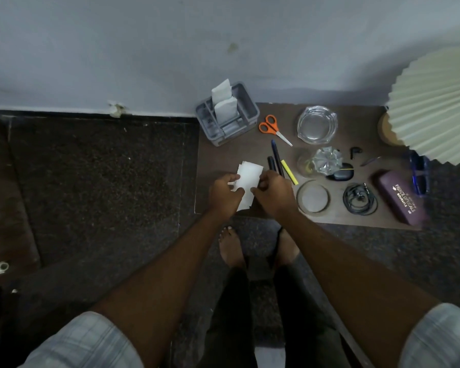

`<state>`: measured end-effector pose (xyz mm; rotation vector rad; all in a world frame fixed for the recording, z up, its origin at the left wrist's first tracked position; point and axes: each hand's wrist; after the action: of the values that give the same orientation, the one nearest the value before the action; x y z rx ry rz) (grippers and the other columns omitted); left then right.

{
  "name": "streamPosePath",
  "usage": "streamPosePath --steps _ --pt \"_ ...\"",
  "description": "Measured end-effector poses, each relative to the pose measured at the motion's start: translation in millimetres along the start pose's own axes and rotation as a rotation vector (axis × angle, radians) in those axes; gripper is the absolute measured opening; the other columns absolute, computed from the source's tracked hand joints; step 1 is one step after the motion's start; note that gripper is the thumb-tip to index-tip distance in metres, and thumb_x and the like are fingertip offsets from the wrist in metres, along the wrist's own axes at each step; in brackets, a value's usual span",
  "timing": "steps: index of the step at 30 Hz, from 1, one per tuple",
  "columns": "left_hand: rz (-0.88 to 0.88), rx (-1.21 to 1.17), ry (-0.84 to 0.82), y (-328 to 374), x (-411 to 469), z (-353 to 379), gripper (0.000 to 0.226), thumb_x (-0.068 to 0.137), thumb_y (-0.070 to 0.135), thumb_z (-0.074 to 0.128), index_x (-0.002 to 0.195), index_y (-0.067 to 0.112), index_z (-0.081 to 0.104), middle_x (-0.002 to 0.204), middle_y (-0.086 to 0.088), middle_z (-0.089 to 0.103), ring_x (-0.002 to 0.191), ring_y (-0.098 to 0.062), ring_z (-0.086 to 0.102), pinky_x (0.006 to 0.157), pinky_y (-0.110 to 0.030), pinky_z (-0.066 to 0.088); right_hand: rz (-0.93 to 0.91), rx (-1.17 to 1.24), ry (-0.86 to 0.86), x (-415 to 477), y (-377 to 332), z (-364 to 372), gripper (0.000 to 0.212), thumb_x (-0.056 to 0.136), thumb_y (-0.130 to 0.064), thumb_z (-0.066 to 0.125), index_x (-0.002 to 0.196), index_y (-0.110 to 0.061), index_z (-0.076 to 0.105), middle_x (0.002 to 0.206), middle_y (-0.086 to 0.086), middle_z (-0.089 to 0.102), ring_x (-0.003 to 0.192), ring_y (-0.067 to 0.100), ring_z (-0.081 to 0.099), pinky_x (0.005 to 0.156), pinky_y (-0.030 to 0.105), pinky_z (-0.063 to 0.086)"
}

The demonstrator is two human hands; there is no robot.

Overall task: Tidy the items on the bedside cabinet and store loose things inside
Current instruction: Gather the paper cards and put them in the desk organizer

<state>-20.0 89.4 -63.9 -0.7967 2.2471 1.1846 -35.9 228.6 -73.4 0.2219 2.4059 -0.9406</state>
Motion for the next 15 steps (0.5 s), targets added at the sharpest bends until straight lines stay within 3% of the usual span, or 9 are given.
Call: streamPosePath --steps 5,8,11,15 --pt "0.006 0.016 -0.016 -2 3 3 0.038 0.085 0.01 0.07 0.123 0.013 0.066 0.126 -0.006 0.066 0.109 -0.023 0.064 0.084 -0.025 0.047 0.103 0.102 0.036 0 -3 3 0.034 0.083 -0.022 0.077 0.11 -0.005 0.067 0.105 0.01 0.073 0.098 0.024 0.067 0.073 0.019 0.038" --pt "0.011 0.01 -0.013 -2 5 4 0.038 0.085 0.011 0.069 0.123 0.013 0.066 0.126 -0.007 0.066 0.11 -0.025 0.064 0.087 -0.027 0.049 0.17 0.187 0.034 4 -4 8 0.033 0.081 -0.026 0.078 0.108 -0.01 0.07 0.102 0.006 0.074 0.094 0.021 0.069 0.076 0.025 0.051" --pt "-0.006 0.011 -0.018 -2 5 4 0.039 0.086 0.013 0.069 0.124 0.014 0.065 0.127 -0.006 0.066 0.11 -0.024 0.063 0.086 -0.027 0.048 0.255 0.255 0.044 9 -3 16 0.022 0.075 -0.033 0.081 0.088 -0.017 0.071 0.084 0.002 0.074 0.078 0.022 0.071 0.075 0.042 0.061" --pt "-0.017 -0.002 -0.01 -2 6 3 0.04 0.086 0.013 0.069 0.126 0.013 0.065 0.129 -0.007 0.065 0.113 -0.025 0.062 0.087 -0.028 0.049 0.307 0.309 0.081 15 -4 22 0.024 0.072 -0.031 0.083 0.065 -0.028 0.06 0.08 0.001 0.072 0.076 0.023 0.071 0.07 0.048 0.06"
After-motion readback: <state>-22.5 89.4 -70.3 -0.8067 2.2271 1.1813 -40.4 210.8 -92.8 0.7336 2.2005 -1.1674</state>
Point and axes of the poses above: each hand's wrist, its own x-axis towards the middle knuckle, its own z-axis out of the palm, y = z × x
